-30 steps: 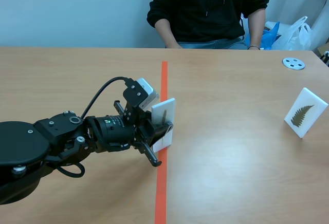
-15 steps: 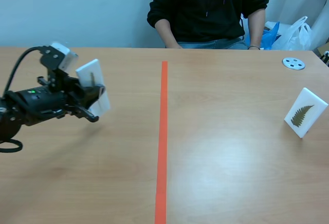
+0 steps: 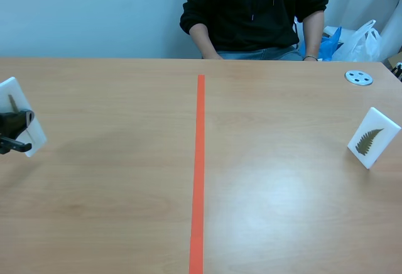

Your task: Sort the leaf by its shape. The table is split by an orange tape line. A compound leaf with several leaflets goes to the left side, a simple leaf with one blade goes to the right side. Return to the home posture when a red brick is placed on the table.

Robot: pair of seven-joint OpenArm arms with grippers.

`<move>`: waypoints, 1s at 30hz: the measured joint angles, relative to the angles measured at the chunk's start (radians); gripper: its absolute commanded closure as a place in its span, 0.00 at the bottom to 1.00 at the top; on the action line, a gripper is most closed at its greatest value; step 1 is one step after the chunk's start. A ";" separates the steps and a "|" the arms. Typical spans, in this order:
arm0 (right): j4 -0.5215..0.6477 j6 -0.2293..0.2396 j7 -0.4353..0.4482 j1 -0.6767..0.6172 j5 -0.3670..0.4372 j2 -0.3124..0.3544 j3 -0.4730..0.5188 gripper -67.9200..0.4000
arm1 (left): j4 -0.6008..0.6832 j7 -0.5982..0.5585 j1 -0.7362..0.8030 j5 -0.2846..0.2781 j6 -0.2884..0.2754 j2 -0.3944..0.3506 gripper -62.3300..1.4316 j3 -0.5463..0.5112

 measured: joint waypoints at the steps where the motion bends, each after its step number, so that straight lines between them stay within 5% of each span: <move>1: 0.000 0.000 0.000 0.000 0.000 0.000 0.000 0.28 | 0.000 0.000 0.011 0.000 0.010 -0.002 0.91 -0.015; 12: 0.000 0.000 0.000 0.000 0.000 0.000 0.000 0.28 | -0.065 0.000 0.078 -0.010 0.129 -0.002 0.91 -0.113; 24: 0.000 0.000 0.000 0.000 0.000 0.000 0.000 0.28 | -0.143 -0.023 0.078 -0.015 0.172 0.002 0.91 -0.124; 30: 0.000 0.000 0.000 0.000 0.000 0.000 0.000 0.28 | -0.146 -0.024 0.077 -0.015 0.180 0.010 0.66 -0.124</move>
